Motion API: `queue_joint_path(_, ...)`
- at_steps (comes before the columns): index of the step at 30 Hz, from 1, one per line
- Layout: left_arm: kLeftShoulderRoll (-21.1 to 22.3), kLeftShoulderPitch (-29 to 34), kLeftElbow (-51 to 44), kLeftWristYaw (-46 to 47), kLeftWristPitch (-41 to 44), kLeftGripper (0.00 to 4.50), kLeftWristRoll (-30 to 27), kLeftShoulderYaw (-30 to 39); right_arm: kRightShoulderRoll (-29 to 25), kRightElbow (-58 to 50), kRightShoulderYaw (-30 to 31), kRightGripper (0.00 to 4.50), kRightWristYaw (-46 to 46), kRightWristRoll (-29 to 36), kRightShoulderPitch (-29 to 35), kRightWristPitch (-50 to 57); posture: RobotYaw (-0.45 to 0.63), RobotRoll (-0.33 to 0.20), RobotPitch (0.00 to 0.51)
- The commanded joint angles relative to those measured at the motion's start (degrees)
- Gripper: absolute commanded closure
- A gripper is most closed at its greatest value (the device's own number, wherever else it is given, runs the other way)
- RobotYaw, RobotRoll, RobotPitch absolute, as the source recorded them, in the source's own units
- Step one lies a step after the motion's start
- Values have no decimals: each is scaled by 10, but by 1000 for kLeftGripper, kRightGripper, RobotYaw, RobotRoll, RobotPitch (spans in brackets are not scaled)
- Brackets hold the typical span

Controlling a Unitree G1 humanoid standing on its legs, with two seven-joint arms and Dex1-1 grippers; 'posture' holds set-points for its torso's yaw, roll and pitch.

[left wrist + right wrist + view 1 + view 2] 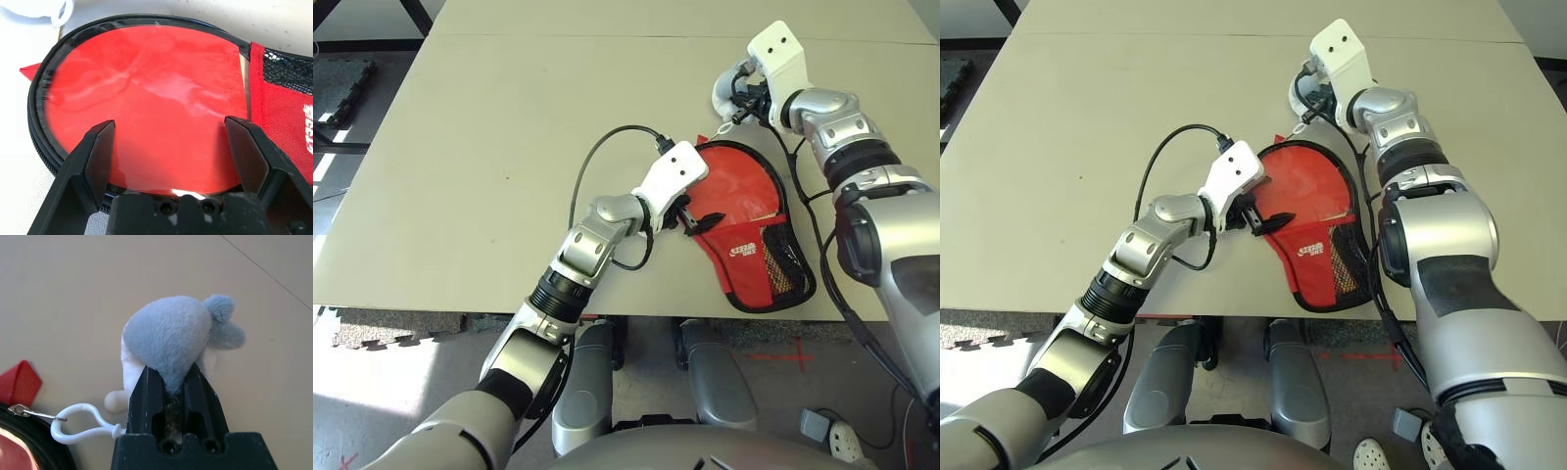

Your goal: Store the ping-pong paddle in its case and zip it.

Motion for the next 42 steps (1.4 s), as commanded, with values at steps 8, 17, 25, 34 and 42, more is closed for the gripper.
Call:
queue_joint_path(8,0,12,70,-10,10,0,7,-22,-137,-46,1,4375,152,2,65,17,-41,0,284)
queue_joint_path(17,-7,0,102,-13,-9,0,10,-21,-245,-201,2,4375,370,35,183,102,-97,0,278)
queue_joint_path(25,-16,-12,134,-15,-26,0,15,-25,-321,-443,-8,4376,519,135,360,242,-138,0,277)
queue_joint_path(34,-14,-16,148,-9,-31,0,18,-20,-391,-583,10,4377,577,222,489,308,-128,0,277)
queue_joint_path(42,-10,-15,150,-5,-31,0,21,-19,-388,-613,22,4378,563,237,515,315,-125,0,278)
